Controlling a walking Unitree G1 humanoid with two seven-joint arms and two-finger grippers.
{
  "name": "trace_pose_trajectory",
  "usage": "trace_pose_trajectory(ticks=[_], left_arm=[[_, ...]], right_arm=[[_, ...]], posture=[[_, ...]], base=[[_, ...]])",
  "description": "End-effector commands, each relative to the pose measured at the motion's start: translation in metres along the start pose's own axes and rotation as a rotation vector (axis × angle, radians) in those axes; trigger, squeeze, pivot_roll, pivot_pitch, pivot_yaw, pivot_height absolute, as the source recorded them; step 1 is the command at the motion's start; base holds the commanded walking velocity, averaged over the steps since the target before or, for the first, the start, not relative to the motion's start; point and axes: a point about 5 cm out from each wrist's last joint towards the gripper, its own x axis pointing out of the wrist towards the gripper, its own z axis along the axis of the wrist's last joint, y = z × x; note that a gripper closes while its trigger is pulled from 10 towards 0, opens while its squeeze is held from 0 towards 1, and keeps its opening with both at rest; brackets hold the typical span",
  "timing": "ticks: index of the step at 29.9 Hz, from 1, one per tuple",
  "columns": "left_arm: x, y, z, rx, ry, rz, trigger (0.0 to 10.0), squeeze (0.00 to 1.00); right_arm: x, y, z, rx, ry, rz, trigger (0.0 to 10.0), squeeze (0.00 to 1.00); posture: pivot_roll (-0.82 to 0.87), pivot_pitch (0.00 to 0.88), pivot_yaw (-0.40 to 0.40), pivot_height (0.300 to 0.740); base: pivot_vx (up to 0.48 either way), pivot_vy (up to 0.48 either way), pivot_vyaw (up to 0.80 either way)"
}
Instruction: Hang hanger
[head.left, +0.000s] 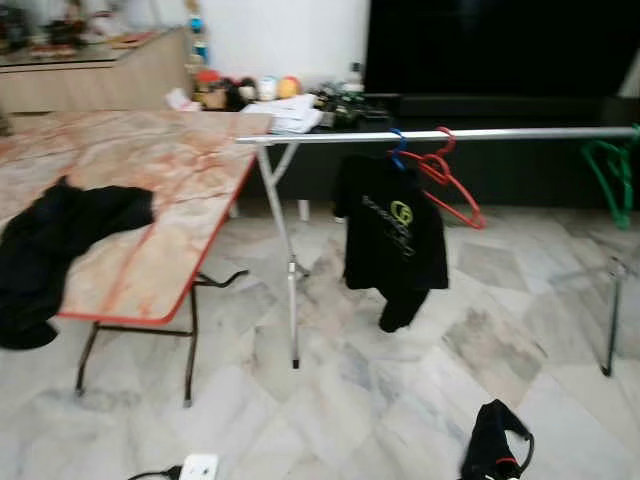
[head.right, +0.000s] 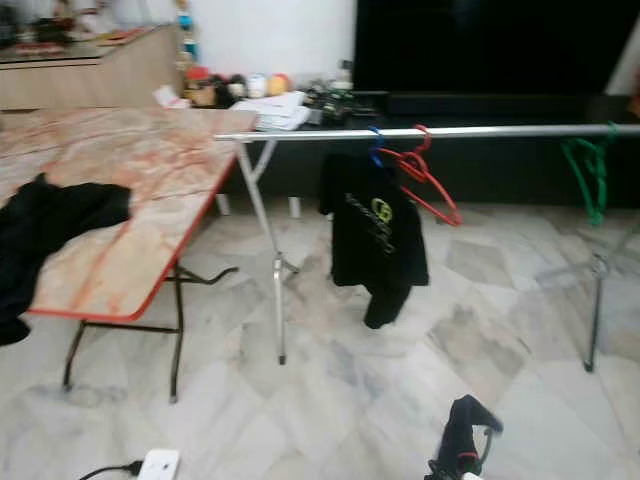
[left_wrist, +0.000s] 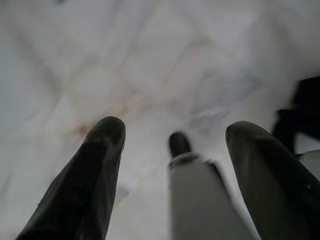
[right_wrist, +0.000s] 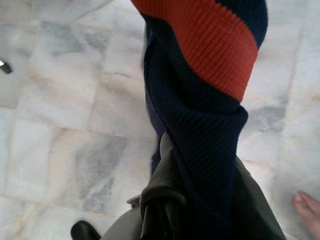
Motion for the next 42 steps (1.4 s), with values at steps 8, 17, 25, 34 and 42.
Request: trace_pose_trajectory(ticks=[8,17,25,34,42], left_arm=[[-0.003,0.020,-0.012,-0.001,0.041,0.033,10.0,0.00],[-0.003,0.021,-0.013,-0.004,0.042,0.035,10.0,0.00],[-0.004,0.021,-0.014,-0.001,0.045,0.034,10.0,0.00],[-0.004,0.021,-0.015,0.001,0.046,0.030,10.0,0.00],[-0.004,0.021,-0.015,0.001,0.046,0.028,10.0,0.00]], right_arm=[[0.001,0.007,0.007,0.007,-0.047,0.024,10.0,0.00],[0.000,0.008,0.007,0.009,-0.048,0.019,10.0,0.00],[0.000,0.007,0.008,0.014,-0.060,0.008,10.0,0.00],[0.001,0.006,0.010,0.014,-0.069,-0.002,10.0,0.00],[0.001,0.007,0.014,0.021,-0.089,0.003,10.0,0.00]], posture=[[-0.03,0.023,0.082,0.740],[-0.03,0.021,0.083,0.740],[-0.04,0.002,0.086,0.740],[-0.04,0.000,0.085,0.740],[-0.03,0.000,0.084,0.740]], base=[[-0.125,0.000,0.00],[-0.285,0.000,0.00],[-0.329,0.000,0.00],[-0.331,0.000,0.00],[-0.345,0.000,0.00]])
